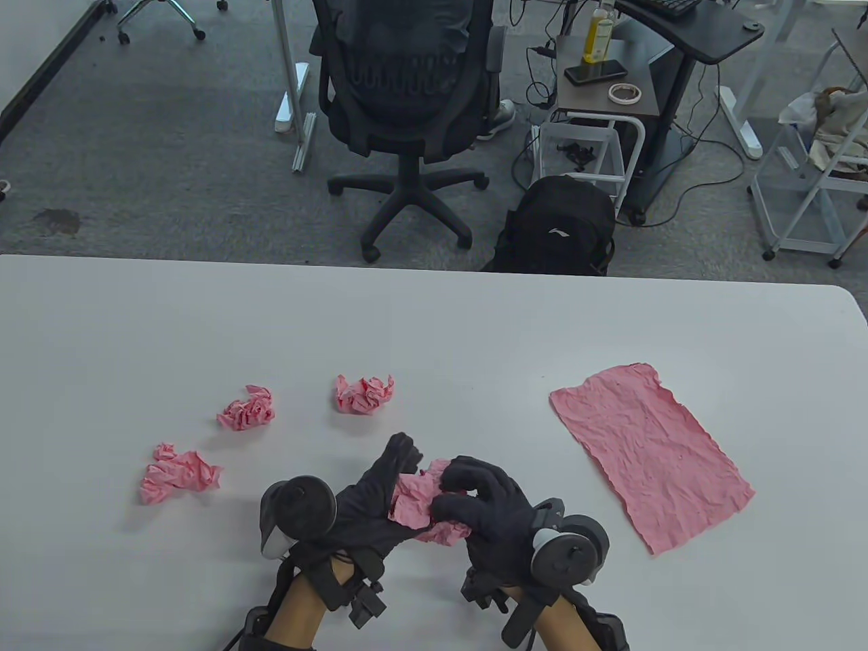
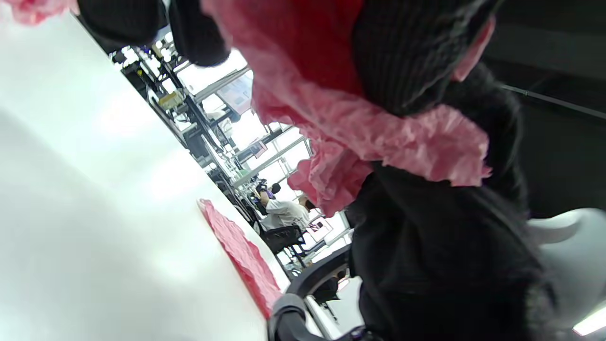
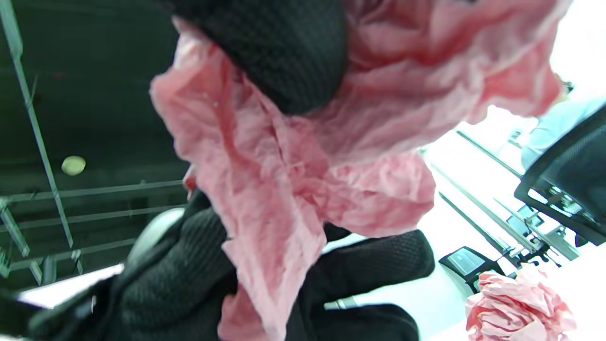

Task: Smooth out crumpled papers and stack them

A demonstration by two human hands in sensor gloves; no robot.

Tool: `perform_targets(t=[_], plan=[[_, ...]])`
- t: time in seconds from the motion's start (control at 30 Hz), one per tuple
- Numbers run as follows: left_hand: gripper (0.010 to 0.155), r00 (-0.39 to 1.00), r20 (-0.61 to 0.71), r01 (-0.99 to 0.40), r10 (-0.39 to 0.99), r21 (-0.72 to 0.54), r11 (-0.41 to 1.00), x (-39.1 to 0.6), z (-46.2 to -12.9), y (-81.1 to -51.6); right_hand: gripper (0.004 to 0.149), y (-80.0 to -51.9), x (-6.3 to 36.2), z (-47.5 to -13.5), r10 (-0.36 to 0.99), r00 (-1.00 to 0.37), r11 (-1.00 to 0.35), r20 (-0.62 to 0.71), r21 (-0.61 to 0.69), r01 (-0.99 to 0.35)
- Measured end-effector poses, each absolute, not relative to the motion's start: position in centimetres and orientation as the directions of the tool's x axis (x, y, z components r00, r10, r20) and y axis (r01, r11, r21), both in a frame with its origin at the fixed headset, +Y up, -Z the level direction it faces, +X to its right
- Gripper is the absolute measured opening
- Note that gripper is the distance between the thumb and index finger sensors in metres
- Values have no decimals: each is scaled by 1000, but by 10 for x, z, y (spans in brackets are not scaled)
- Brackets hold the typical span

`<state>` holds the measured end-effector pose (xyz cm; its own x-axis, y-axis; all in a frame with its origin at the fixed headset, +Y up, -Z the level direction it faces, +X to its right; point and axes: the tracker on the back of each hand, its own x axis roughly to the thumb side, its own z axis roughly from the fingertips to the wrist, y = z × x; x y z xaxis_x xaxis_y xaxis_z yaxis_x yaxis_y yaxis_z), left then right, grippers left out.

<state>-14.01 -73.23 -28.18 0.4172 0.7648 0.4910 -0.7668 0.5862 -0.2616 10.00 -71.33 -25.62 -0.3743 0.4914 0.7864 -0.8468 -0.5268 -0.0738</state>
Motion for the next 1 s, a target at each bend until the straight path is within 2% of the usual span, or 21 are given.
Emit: perform_targets(t=[0.07, 0.1, 0.17, 0.27, 0.37, 0.43, 0.53, 0.63, 0.7, 0.77, 0.83, 0.9, 1.0], plan=[[60, 472, 457, -799, 754, -139, 585, -144, -281, -732, 33, -711, 95, -252, 404, -420, -564, 813, -140, -814], [57, 473, 436, -818, 765, -103, 565, -149, -282, -733, 33, -710, 94, -251, 370, -438, -590, 819, -158, -792], [56, 388, 386, -886, 837, -93, 453, -160, -285, -736, 33, -709, 93, -250, 316, -486, -645, 815, -191, -740], [57, 127, 283, -981, 951, -106, 163, -177, -287, -745, 33, -712, 98, -255, 278, -573, -709, 771, -238, -664], [57, -61, 221, -981, 973, -193, -18, -182, -292, -753, 34, -716, 104, -264, 319, -626, -761, 711, -202, -616], [56, -113, 202, -980, 973, -185, -76, -184, -292, -754, 35, -719, 108, -268, 332, -657, -774, 677, -203, -600], [55, -93, 223, -976, 970, -213, -45, -183, -295, -754, 43, -724, 112, -274, 380, -677, -797, 630, -149, -586], [53, -182, 223, -955, 958, -274, -118, -181, -295, -755, 61, -729, 117, -280, 423, -707, -836, 567, -58, -546], [52, -184, 228, -960, 956, -249, -126, -181, -294, -754, 79, -732, 123, -285, 500, -682, -835, 534, 88, -543], [50, -78, 264, -982, 961, -188, -28, -184, -293, -751, 95, -734, 130, -290, 633, -585, -760, 508, 265, -593], [50, 52, 321, -991, 946, -100, 88, -186, -290, -745, 105, -734, 136, -292, 752, -478, -646, 454, 361, -673], [51, 122, 360, -988, 925, -49, 149, -184, -287, -740, 108, -732, 137, -291, 810, -363, -542, 461, 353, -762], [53, 141, 383, -969, 913, -136, 207, -172, -288, -739, 105, -730, 123, -285, 797, -314, -481, 516, 228, -847]])
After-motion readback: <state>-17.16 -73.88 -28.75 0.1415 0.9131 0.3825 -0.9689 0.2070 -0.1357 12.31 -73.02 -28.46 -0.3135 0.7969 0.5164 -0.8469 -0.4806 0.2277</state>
